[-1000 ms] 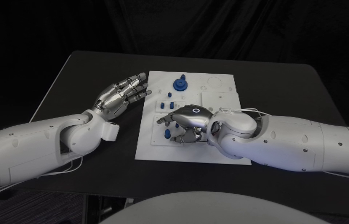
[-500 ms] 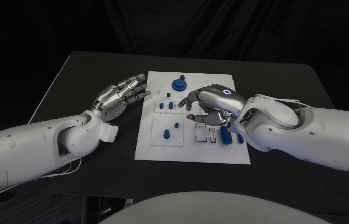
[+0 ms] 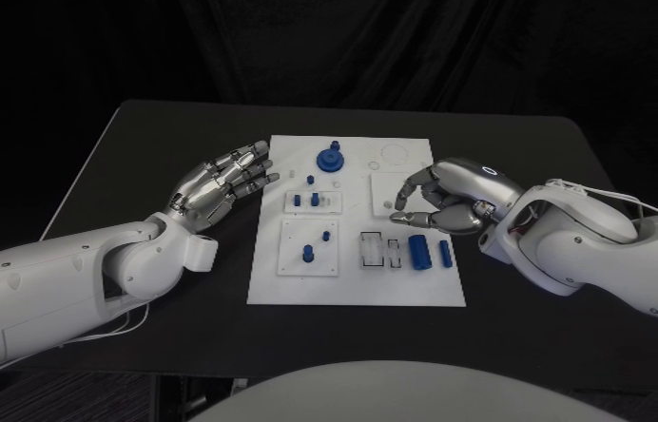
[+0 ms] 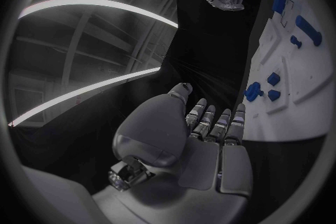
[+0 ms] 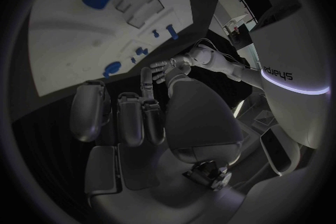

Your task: Assemble the parts on the task board

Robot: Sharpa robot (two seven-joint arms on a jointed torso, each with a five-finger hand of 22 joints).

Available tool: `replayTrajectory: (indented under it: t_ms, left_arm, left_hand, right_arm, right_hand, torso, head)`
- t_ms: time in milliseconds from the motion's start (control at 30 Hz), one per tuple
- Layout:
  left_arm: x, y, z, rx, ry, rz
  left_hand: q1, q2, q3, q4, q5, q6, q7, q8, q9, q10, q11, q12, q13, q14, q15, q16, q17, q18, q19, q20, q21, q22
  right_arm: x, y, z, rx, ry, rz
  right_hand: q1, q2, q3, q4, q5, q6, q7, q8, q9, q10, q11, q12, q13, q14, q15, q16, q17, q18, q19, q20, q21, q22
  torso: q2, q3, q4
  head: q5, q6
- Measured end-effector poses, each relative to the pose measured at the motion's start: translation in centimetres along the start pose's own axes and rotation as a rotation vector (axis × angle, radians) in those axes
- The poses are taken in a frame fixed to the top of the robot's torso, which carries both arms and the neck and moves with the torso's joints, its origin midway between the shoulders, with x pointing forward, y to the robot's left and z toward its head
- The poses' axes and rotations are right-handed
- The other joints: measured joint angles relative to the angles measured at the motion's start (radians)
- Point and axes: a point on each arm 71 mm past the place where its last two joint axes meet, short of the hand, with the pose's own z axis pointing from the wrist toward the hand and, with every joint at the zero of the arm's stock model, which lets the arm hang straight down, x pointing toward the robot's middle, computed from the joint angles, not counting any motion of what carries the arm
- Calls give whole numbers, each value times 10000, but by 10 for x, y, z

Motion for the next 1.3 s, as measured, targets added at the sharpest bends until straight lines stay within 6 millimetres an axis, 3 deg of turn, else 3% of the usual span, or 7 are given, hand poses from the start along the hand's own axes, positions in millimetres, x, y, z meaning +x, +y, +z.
replayTrajectory:
  t_ms: [100,300,467,533,600,700,1300]
  left_arm:
    - [1,1,1,-2,31,-16]
    - [1,1,2,-3,35,-6]
    - [2,2,4,-8,64,-16]
    - [2,3,4,-13,62,-18]
    - [2,3,4,-14,60,-18]
    - [2,3,4,-15,56,-16]
    - [0,3,3,-20,12,5]
  left_hand:
    - [0,0,0,-1,0,14,-15,0,0,0,0,3,0,0,0,6,0,-1,1,-1,0,0]
    - [0,0,42,-42,0,50,21,0,0,71,1,75,9,0,0,6,13,0,38,-38,0,36]
    - [0,0,42,-42,0,50,21,0,-1,71,1,123,8,36,35,6,12,-1,73,-3,0,37]
    - [0,0,42,-42,0,50,21,0,10,103,33,122,8,36,35,6,13,-1,73,-3,0,37]
    - [0,1,42,-42,0,50,21,0,9,104,34,123,8,36,36,6,12,-1,73,-3,0,37]
    - [0,0,70,-14,0,50,21,0,9,104,34,122,8,35,35,45,12,0,73,-3,0,37]
    - [0,1,98,-42,-1,49,21,-1,8,131,61,121,6,35,34,46,10,-1,106,-38,0,38]
  right_arm:
    - [11,-14,-9,954,649,86]
    - [25,-30,-21,2464,1670,51]
    - [30,-36,-25,3109,2075,-67]
    - [31,-36,-26,3260,2170,-115]
    - [32,-36,-26,3335,2224,-141]
    - [33,-36,-25,3451,2308,-190]
    - [42,-35,-20,3937,2716,-682]
  right_hand:
    - [-787,84,-251,270,-131,-191,-80,504,449,3,-3,0,0,-1,-71,1,51,0,-27,-46,1,0]
    - [-2098,199,-401,282,-239,-444,-227,1541,1427,33,-189,0,-1,16,-232,273,50,-100,-14,-215,604,-1]
    - [-3198,228,-371,311,158,-477,-371,2193,2115,16,-304,0,-2,4,-320,585,50,-157,-45,-314,1240,-2]
    - [-3444,254,-517,301,702,-518,-411,2373,2360,44,-332,0,-2,-17,-342,634,49,-157,-20,-339,1356,-2]
    - [-3459,249,-632,287,1063,-547,-441,2483,2515,52,-340,0,-2,16,-374,660,49,-157,-9,-350,1377,-2]
    - [-3459,249,-683,279,1187,-550,-444,2536,2642,16,-376,0,-2,16,-374,660,49,-156,-9,-349,1377,-2]
    - [-3360,236,-1207,289,799,-620,-513,2937,3295,16,-448,-1,-4,17,-447,581,47,-153,-9,-420,1466,-3]
  torso:
    - [1,0,4]
    - [7,-3,13]
    - [13,9,7]
    - [13,12,9]
    - [13,13,10]
    - [11,13,10]
    - [3,9,6]
  head:
    - [-8,0]
    - [48,0]
    - [32,0]
    - [17,0]
    - [9,0]
    - [7,0]
    - [22,0]
